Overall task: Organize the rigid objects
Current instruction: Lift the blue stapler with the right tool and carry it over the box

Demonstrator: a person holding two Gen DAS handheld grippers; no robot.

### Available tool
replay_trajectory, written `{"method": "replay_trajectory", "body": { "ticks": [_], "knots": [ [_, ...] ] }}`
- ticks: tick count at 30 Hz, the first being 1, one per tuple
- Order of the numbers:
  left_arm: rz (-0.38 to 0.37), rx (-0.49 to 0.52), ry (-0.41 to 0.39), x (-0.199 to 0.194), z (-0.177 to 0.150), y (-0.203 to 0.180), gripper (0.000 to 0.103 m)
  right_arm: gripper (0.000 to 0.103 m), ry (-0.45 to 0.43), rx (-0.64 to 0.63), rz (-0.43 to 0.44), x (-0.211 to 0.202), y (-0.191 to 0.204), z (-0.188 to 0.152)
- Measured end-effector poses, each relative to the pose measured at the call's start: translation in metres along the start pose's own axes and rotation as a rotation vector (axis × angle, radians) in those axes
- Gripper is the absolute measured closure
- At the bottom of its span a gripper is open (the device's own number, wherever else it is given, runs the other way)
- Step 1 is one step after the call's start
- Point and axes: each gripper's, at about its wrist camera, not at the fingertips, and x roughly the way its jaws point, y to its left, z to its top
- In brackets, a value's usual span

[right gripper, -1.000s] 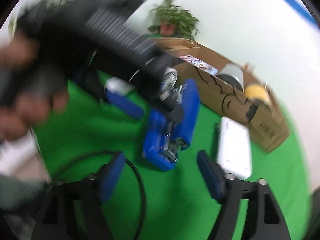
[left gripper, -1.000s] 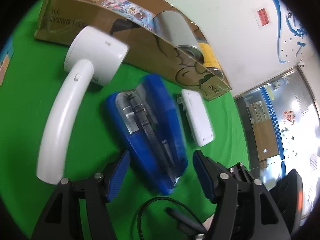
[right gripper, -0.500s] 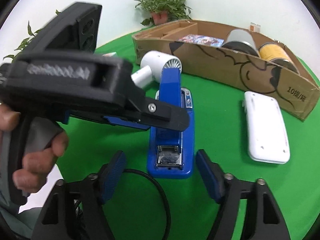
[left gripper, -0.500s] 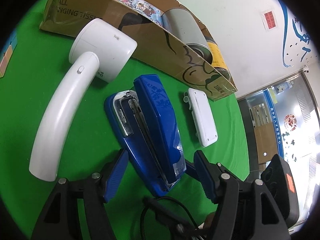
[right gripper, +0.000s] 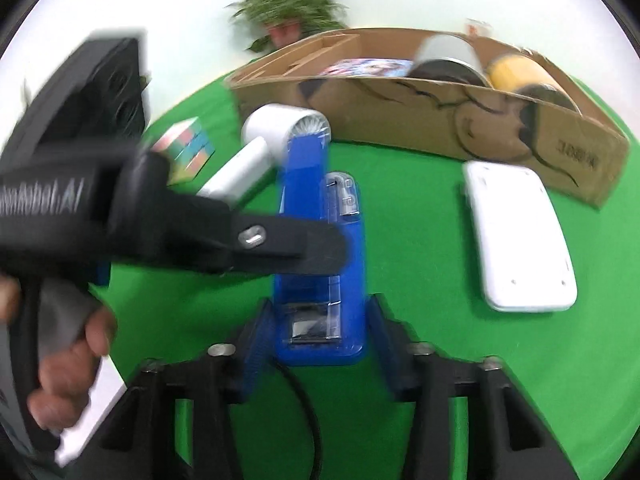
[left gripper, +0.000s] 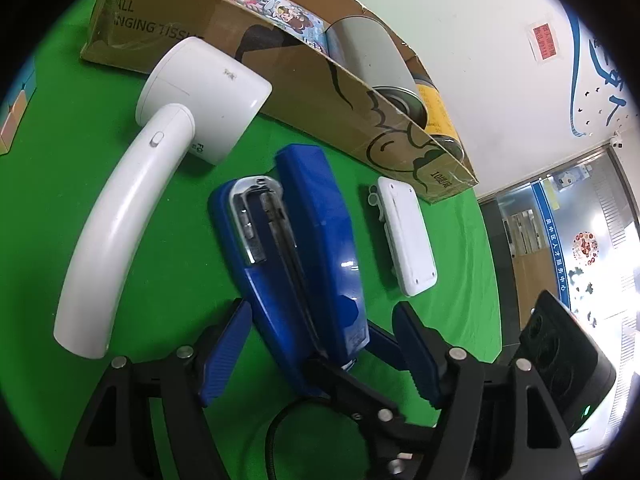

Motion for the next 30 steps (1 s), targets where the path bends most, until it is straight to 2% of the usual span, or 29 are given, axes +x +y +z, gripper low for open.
{"method": "replay_trajectory", "body": {
  "ticks": [5,8,14,16,17,24,25,26,30],
  "knots": [
    [0.030,0.036,-0.017,0.002,-0.002,-0.005,0.032,0.064,0.006,0.025,0.013,-0.004,-0.003,0.000],
    [0.022,0.023,-0.013,0.003,0.000,-0.004,0.032,0.064,0.008,0.054,0.024,-0.001,-0.003,0.000],
    [0.013,0.033,-0.001,0.007,0.002,-0.007,0.032,0.064,0.027,0.197,0.148,-0.001,-0.025,0.001],
    [0.034,0.053,-0.006,0.008,0.002,-0.008,0.041,0.064,0.034,0.222,0.181,-0.002,-0.029,-0.001],
    [0.050,0.057,-0.010,0.008,0.002,-0.008,0.049,0.064,0.033,0.220,0.179,-0.001,-0.028,-0.001],
    [0.014,0.066,-0.020,0.005,0.001,-0.004,0.053,0.065,0.014,0.198,0.147,-0.001,-0.019,0.001],
    [-0.006,0.073,-0.023,0.002,0.001,-0.007,0.058,0.065,0.005,0.190,0.141,-0.003,-0.018,0.001],
    [-0.016,0.077,-0.028,0.000,0.002,-0.008,0.058,0.075,-0.018,0.172,0.155,-0.009,-0.015,0.003],
    [-0.038,0.095,-0.055,-0.008,0.008,-0.014,0.059,0.075,-0.058,0.161,0.139,-0.020,-0.011,0.011]
  ]
}}
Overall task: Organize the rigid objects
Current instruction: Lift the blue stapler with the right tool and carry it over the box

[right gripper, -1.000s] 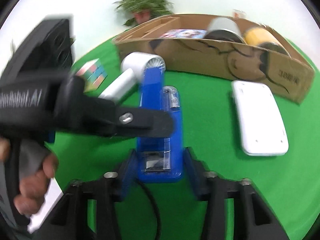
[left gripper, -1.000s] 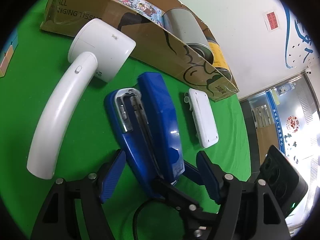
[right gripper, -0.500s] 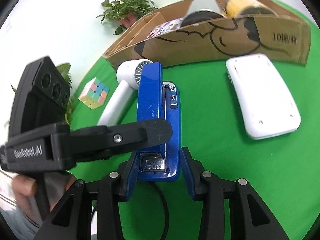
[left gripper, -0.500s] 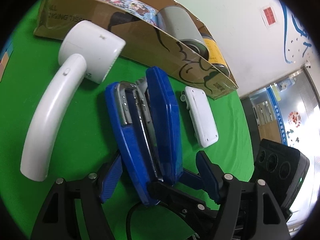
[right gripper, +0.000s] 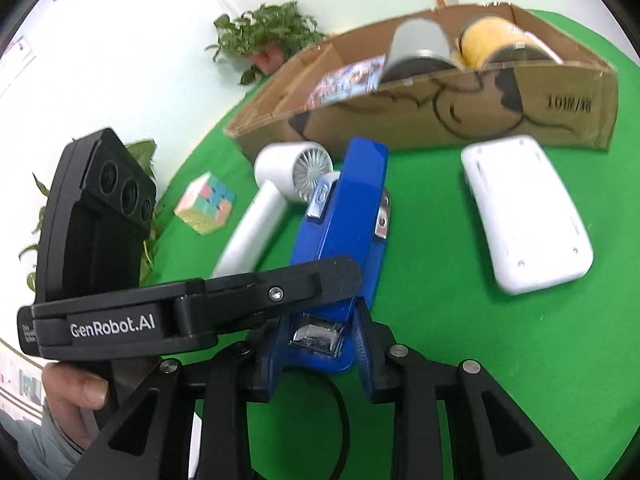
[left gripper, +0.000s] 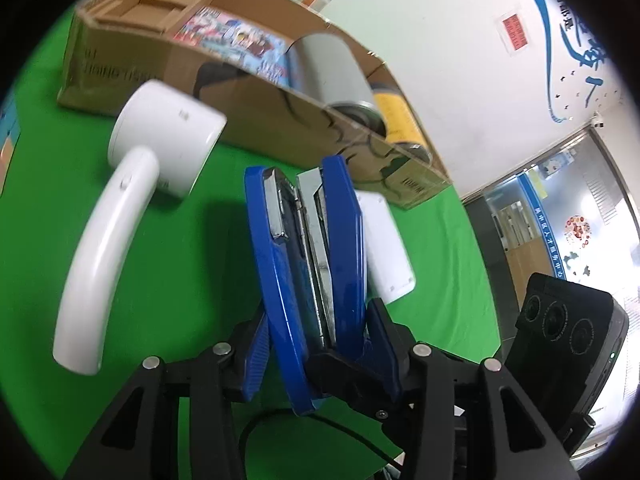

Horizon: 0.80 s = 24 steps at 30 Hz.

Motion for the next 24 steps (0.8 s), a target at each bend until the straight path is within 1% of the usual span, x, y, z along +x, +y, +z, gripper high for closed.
{"method": "replay_trajectory", "body": {
  "ticks": [5,8,12,17,24],
  "knots": [
    [-0.016,0.002,-0.008,-0.004,0.005,0.001,0.059,0.075,-0.004,0.013,0.003,-0.003,0.001,0.006],
    [-0.021,0.026,-0.036,-0.014,0.011,-0.006,0.059,0.075,-0.029,-0.008,-0.003,-0.005,0.010,0.011],
    [-0.041,0.052,-0.070,-0.027,0.022,-0.016,0.059,0.075,-0.076,-0.051,-0.019,-0.020,0.023,0.021],
    [-0.037,0.101,-0.107,-0.038,0.042,-0.025,0.059,0.075,-0.128,-0.079,-0.021,-0.034,0.033,0.037],
    [-0.027,0.141,-0.137,-0.045,0.072,-0.028,0.059,0.075,-0.159,-0.090,-0.017,-0.034,0.039,0.065]
  ]
}}
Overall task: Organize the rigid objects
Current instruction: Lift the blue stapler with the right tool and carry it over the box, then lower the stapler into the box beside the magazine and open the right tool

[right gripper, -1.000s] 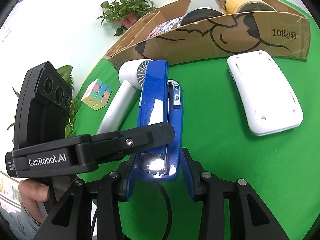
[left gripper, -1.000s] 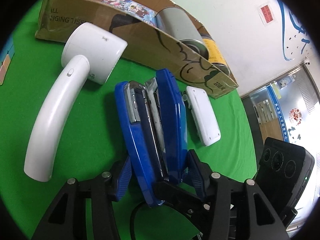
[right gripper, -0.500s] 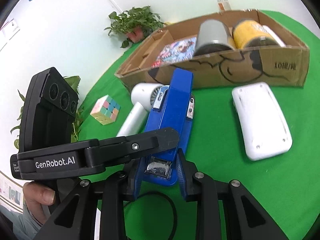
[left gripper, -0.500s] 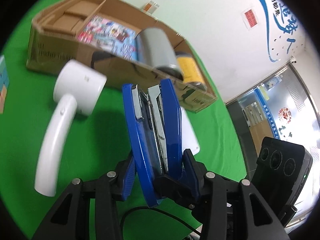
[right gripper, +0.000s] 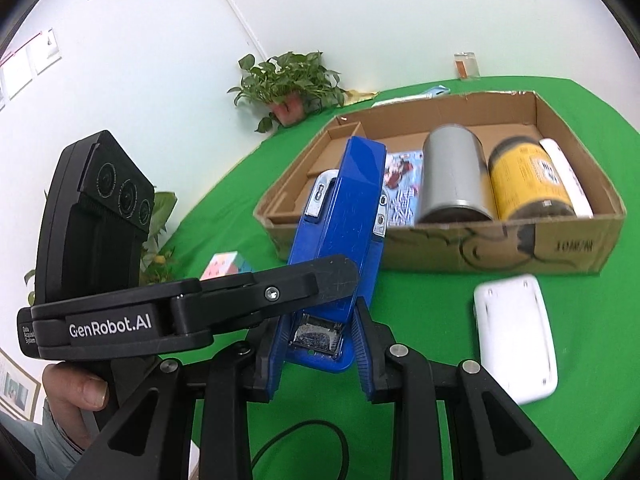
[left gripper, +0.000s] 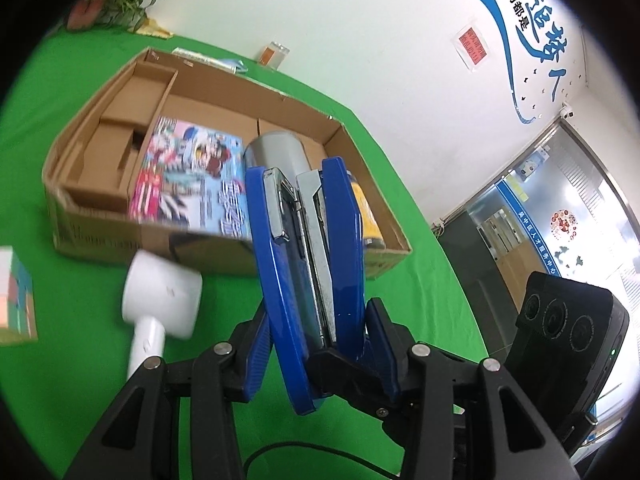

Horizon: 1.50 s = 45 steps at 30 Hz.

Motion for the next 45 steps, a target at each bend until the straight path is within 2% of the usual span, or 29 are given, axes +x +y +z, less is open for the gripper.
{"method": "replay_trajectory", "body": {
  "ticks": [8,19,24,28,31,33,35,40,45],
  "knots": [
    [0.011,0.009,-0.020,0.003,0.044,0.021,0.059,0.075,-0.017,-0.031,-0.006,0.030,0.006,0.047],
    [0.020,-0.030,0.013,0.026,0.093,0.063,0.059,0.075,0.031,0.004,0.014,0.101,-0.006,0.107],
    [0.035,-0.088,0.062,0.043,0.096,0.086,0.059,0.075,0.075,0.039,0.019,0.133,-0.019,0.111],
    [0.090,-0.127,0.136,0.060,0.092,0.103,0.059,0.074,0.106,0.100,0.032,0.157,-0.032,0.102],
    [0.111,-0.104,0.130,0.056,0.090,0.099,0.060,0.072,0.118,0.097,0.003,0.167,-0.033,0.097],
    [0.114,-0.105,0.133,0.054,0.090,0.098,0.060,0.070,0.124,0.111,0.021,0.170,-0.034,0.095],
    [0.139,-0.086,0.102,0.045,0.089,0.096,0.056,0.070,0.132,0.117,0.028,0.171,-0.036,0.094],
    [0.176,-0.040,0.023,0.018,0.086,0.087,0.055,0.070,0.114,0.083,0.009,0.166,-0.032,0.092],
    [0.211,-0.027,-0.007,0.007,0.082,0.086,0.055,0.070,0.103,0.030,-0.016,0.168,-0.022,0.098]
  ]
}}
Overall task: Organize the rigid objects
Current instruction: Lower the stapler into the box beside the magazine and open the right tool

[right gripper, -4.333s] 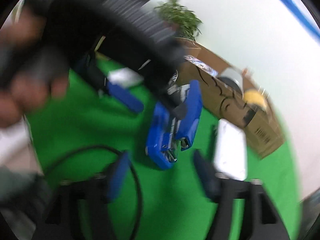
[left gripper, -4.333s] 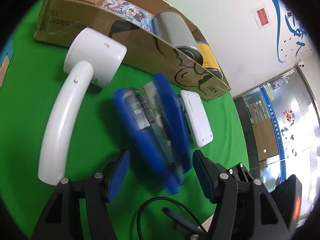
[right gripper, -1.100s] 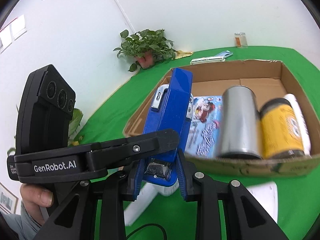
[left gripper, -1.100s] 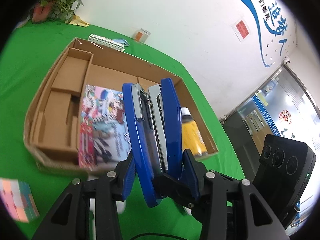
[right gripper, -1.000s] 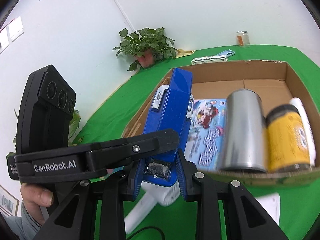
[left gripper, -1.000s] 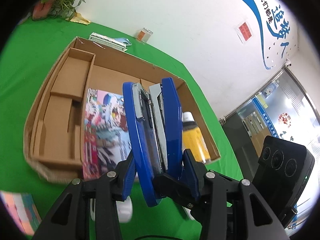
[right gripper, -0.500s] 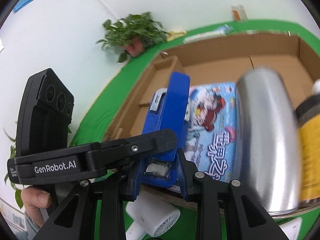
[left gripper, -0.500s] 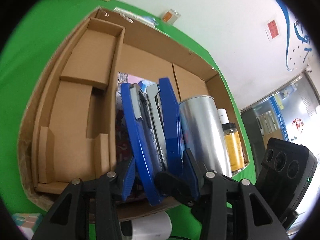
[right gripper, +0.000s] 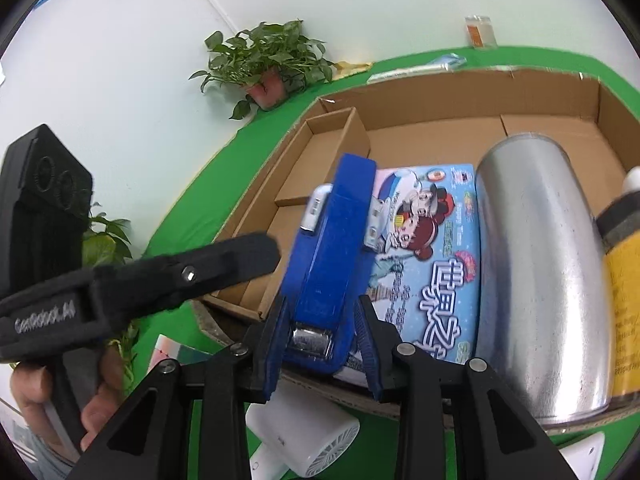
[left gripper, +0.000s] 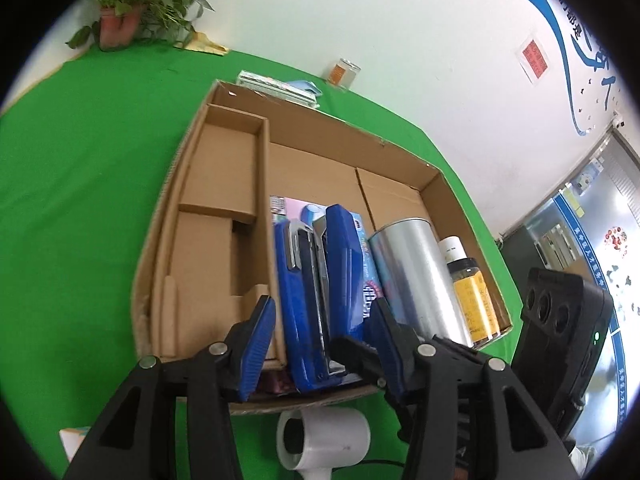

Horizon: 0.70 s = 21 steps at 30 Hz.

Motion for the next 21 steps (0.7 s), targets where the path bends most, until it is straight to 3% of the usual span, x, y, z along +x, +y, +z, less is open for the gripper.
{"method": "replay_trajectory", "body": {
  "ticks": [4,13,21],
  "knots": [
    [0.007,-0.020,-0.013,-0.004,-0.001,0.008,0.055,0.074,0.022,-0.003,-0.009,0.006,0.003,0.002],
    [0.042,0.055,-0.109,-0.024,-0.012,0.000,0.055,0.072,0.018,-0.068,-0.024,0.006,0.013,-0.006],
    [0.049,0.028,-0.102,-0.026,-0.017,0.005,0.055,0.074,0.005,-0.125,-0.041,0.013,0.020,-0.003]
  ]
}}
